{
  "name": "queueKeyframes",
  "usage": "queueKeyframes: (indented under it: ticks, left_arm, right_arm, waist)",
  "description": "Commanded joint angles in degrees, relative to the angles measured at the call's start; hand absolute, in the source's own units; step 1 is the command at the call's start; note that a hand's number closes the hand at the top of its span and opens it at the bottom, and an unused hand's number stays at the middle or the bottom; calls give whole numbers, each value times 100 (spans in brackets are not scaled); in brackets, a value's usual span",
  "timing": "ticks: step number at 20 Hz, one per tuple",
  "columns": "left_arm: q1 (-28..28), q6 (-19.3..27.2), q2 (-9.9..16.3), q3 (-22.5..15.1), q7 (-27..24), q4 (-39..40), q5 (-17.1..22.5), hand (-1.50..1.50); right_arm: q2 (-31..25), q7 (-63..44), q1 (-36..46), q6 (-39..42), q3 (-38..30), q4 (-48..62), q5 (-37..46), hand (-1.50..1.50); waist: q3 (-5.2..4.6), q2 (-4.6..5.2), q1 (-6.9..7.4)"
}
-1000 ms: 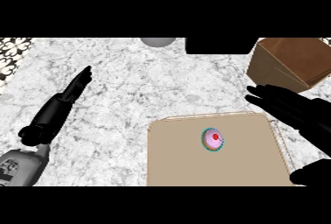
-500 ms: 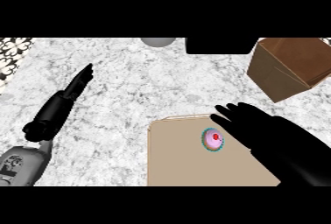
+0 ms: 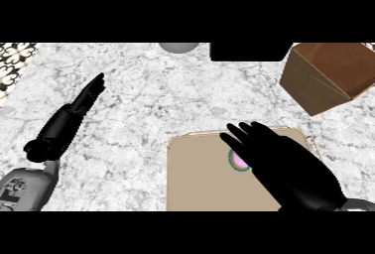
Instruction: Pick the cupcake from the tray and place it in the cardboard box
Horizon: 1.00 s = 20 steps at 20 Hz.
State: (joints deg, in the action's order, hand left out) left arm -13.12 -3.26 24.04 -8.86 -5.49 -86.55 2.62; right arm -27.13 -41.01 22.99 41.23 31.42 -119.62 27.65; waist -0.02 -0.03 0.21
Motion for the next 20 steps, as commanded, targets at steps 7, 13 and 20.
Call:
queueKeyframes:
  ticks: [7, 13, 20]
  left_arm:
    - [-79, -142, -466, 101, 102, 104, -404, 0]
    - [181, -245, -563, 299, 257, -296, -553, 0]
    - [319, -545, -600, 535, 76, -344, -650, 0]
  right_arm:
    - [381, 849, -211, -386, 114, 863, 1442, -150]
    - [685, 555, -505, 117, 229, 534, 1903, -150]
    - [981, 1425, -143, -143, -151, 1654, 2322, -150]
  waist:
    - [3, 7, -18]
    - [2, -4, -19]
    - [2, 3, 8]
